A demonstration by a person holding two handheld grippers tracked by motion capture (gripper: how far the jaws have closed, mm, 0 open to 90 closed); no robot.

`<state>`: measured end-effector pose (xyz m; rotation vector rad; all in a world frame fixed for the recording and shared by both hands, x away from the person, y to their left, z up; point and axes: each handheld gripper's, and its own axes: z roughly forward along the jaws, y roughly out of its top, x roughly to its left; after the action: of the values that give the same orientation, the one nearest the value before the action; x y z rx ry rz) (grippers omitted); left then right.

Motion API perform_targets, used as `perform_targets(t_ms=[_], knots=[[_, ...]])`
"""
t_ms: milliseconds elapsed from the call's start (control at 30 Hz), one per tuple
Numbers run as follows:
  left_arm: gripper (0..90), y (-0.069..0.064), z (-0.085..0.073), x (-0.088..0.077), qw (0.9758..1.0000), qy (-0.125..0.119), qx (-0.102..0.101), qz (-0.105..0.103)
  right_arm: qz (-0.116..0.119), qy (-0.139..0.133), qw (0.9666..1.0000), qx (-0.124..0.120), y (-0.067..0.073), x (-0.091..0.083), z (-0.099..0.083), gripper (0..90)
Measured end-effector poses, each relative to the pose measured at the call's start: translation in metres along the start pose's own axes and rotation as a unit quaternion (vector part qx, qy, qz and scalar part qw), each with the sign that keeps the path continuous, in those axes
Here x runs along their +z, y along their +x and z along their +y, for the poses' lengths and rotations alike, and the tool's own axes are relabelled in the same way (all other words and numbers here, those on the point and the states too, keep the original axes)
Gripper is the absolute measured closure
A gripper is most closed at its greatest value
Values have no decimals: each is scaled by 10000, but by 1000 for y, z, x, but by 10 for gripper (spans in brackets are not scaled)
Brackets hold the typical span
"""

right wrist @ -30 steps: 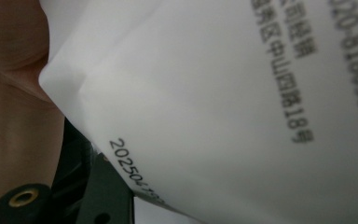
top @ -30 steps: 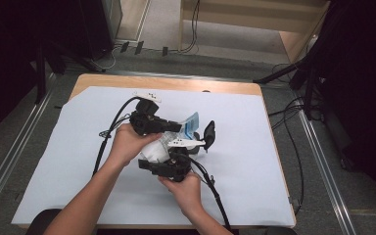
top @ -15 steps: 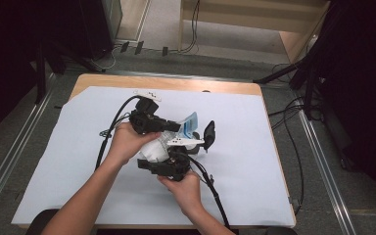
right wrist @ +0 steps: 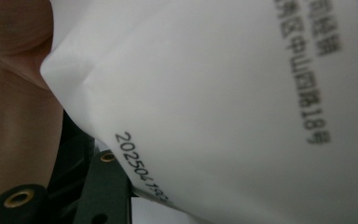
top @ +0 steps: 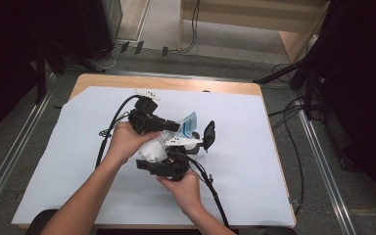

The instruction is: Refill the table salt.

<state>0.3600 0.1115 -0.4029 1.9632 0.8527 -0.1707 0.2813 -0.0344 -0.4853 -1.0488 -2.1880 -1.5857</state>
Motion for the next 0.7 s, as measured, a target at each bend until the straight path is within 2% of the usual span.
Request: perform_targets(t_ms=[333,700], knots=[[889,-1,3,2,10000,40,12,-4,8,-7,10000,-5,-1,-1,1,542],[889,-1,4,4,10000,85,36,-8,-51,49,9999,-123,-1,-1,1,534]])
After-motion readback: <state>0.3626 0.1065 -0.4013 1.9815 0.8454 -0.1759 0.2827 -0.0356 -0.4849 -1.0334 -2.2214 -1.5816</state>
